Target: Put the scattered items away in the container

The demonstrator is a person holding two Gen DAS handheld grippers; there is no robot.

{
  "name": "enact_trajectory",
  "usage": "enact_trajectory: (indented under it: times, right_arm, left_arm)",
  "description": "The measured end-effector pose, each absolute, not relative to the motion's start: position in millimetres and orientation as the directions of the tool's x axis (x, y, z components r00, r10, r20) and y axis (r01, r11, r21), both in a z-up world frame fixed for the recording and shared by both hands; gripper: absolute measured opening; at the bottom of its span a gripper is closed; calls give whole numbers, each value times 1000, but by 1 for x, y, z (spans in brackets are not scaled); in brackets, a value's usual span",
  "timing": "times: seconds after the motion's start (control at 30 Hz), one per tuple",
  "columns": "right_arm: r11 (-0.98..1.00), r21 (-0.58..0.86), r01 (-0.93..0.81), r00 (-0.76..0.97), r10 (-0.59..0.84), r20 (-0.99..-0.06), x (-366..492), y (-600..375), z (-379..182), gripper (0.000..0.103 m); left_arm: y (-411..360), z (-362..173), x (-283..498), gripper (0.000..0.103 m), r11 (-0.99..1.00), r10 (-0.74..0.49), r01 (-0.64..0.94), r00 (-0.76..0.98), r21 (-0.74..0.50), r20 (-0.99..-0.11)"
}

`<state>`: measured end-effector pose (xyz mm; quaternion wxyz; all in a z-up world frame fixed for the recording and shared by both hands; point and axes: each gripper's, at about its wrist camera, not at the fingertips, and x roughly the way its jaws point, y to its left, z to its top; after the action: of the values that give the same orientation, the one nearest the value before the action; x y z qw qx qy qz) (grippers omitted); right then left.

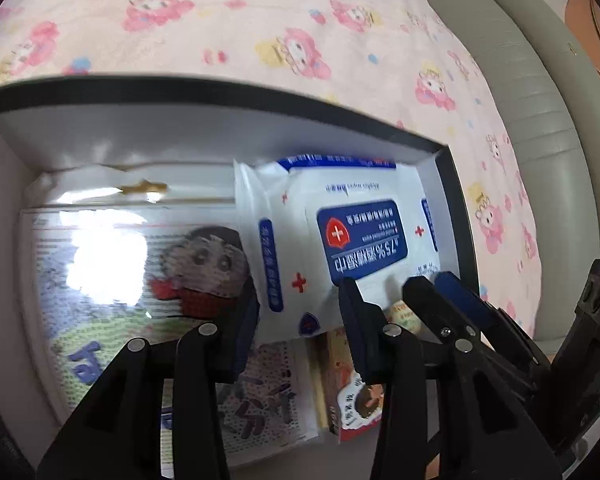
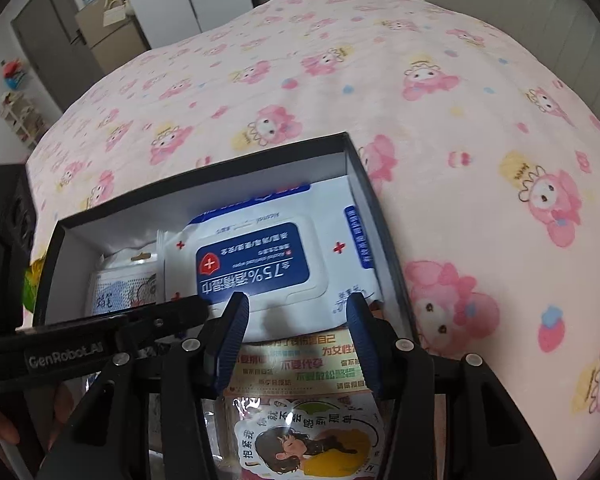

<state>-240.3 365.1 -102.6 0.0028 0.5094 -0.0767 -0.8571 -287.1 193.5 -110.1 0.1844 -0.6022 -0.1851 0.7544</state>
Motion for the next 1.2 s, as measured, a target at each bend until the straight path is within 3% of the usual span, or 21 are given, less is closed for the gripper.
enact_trajectory:
  times: [0.17, 0.3, 0.43, 0.57, 0.73, 0.9, 1.07, 1.2]
  right_arm:
    - [-992, 117, -43, -479, -83, -874, -243, 357, -104, 47]
    - [-997, 71, 0, -462, -63, -885, -244, 344, -110, 49]
    - [-996, 94, 13, -431, -90, -898, -245, 341, -114, 49]
    - [-997, 72, 11, -432, -69, -899, -244, 340, -115, 49]
    - [-998, 68, 10, -428, -65, -901, -243, 341, -117, 49]
    - [-997, 71, 11, -429, -69, -901, -243, 341, -115, 49]
    - [-998, 70, -5, -452, -60, -890, -235, 340, -103, 50]
    - [-998, 57, -22, -474, -40, -880, -227, 338, -91, 56]
  left_arm:
    - [165, -103, -284, 40, -869, 453, 47, -325, -493, -830]
    - [165, -118, -294, 40, -871, 449, 74, -280, -485, -849]
    - [174, -120, -292, 40, -884, 441, 32, -269, -466, -856]
    - [194, -126, -296, 40, -839, 534, -1, -198, -544, -822]
    - [212, -118, -293, 50, -867, 498, -75, -200, -493, -844]
    - [202, -111, -289, 50, -861, 507, -78, -202, -502, -838]
    - [198, -85, -281, 50, -901, 433, -134, -287, -412, -854]
    - [191, -49, -274, 62, -931, 364, -189, -384, -314, -848]
